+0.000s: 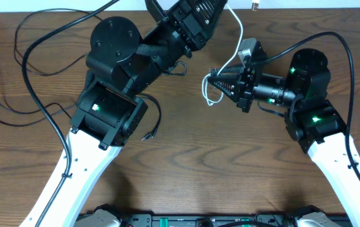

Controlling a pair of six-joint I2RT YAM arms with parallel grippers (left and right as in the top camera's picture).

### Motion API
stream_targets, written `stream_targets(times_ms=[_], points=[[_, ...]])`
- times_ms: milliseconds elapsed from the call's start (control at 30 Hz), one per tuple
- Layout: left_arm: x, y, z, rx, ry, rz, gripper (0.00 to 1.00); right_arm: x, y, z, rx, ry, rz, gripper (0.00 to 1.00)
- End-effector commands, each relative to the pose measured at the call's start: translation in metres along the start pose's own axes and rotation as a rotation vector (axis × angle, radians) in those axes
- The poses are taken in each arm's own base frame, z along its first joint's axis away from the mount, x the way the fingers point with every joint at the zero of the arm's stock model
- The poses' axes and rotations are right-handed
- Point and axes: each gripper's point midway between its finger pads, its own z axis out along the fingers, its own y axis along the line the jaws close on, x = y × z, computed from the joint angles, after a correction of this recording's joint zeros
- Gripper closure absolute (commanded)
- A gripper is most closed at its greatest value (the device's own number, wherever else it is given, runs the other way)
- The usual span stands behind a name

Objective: Untangle cables

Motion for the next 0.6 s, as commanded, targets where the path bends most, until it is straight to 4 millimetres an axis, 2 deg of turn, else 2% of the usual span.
stream_targets(times_ms=[0,267,333,433,467,567], points=[[-0.007,-0.006,-0.006,0.004,-0.027,0.005,0.93,-0.001,0.002,0.001,-0.004,-0.001,-0.002,0.97],[-0.011,0.002,-0.006,-0.036,-0.056,0.047,0.93,-0.001,0.002,0.001,-0.004,-0.001,0.035,0.99],[-0.019,0.017,-0.008,-0.113,-0.106,0.106,0.92,-0.001,0.002,0.001,-0.004,0.000,0.095,0.99],[-0.038,0.074,-0.026,-0.421,-0.222,0.213,0.91,-0.001,0.002,0.001,-0.004,-0.001,0.261,0.99],[-0.041,0.093,-0.036,-0.528,-0.247,0.237,0.87,-0.002,0.001,0.001,-0.004,-0.001,0.308,0.99],[-0.044,0.128,-0.057,-0.729,-0.269,0.284,0.75,-0.004,0.002,0.001,-0.006,-0.009,0.408,0.99]])
